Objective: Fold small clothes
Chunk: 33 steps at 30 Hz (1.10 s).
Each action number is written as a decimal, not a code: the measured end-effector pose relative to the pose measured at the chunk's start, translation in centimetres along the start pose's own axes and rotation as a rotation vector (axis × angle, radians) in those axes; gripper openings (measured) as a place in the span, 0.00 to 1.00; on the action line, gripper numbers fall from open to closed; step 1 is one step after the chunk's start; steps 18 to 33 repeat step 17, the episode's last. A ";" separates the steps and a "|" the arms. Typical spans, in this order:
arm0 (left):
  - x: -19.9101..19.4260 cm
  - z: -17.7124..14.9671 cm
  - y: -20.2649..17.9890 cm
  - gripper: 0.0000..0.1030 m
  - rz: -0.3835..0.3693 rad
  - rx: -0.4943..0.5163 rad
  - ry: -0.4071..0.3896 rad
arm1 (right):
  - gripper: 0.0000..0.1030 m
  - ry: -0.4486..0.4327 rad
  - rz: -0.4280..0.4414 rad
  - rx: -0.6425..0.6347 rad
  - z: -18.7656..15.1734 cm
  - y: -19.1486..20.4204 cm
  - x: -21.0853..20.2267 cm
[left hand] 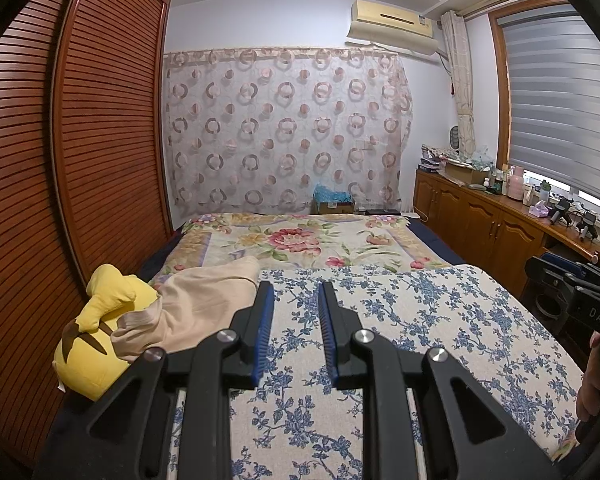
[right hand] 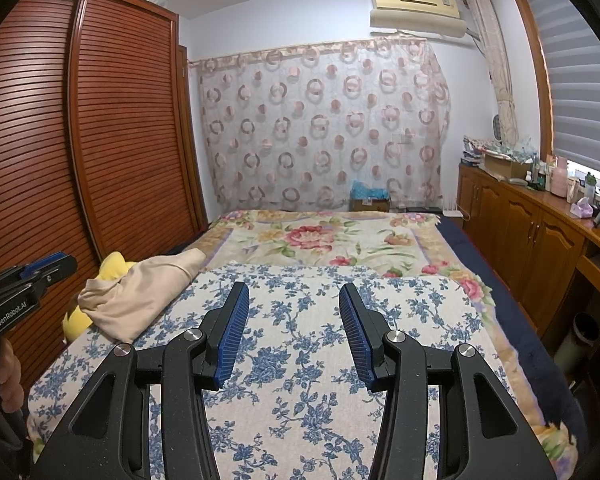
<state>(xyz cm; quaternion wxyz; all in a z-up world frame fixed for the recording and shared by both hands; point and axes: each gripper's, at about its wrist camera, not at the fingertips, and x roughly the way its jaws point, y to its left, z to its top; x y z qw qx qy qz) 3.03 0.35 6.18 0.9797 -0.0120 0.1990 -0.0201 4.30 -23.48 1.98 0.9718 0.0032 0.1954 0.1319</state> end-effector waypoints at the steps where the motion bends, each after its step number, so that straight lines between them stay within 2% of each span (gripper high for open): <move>1: 0.0 0.0 0.0 0.19 0.000 0.001 -0.001 | 0.46 0.001 0.000 0.001 0.0 0.0 0.1; 33: 0.0 -0.2 0.0 0.19 0.000 0.001 0.000 | 0.46 -0.001 0.000 0.000 -0.2 0.0 0.1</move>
